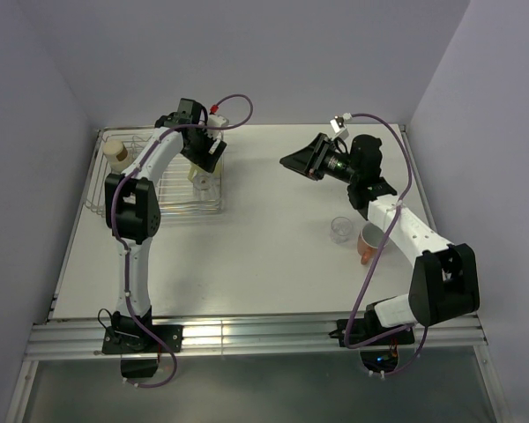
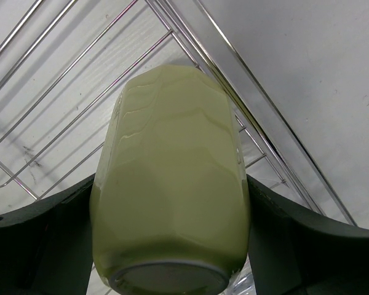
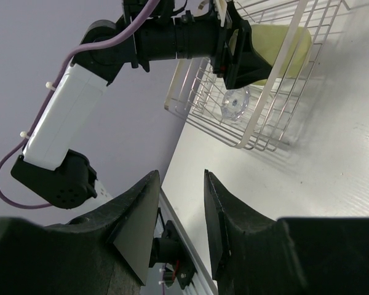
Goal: Load the cups into the dish rack
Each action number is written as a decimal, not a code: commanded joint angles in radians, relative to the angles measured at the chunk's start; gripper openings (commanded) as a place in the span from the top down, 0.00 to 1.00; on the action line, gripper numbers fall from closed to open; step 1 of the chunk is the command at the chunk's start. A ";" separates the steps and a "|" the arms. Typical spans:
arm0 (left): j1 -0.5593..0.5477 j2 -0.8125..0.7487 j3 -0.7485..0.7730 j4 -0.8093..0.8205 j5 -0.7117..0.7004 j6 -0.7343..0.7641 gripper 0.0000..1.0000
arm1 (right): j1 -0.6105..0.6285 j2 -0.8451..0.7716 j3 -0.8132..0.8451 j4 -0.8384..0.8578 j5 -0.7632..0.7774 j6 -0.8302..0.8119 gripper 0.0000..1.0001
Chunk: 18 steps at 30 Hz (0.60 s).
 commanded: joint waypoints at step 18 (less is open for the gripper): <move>-0.013 -0.071 0.068 0.090 0.041 -0.037 0.16 | 0.016 -0.008 0.042 -0.017 0.014 -0.039 0.58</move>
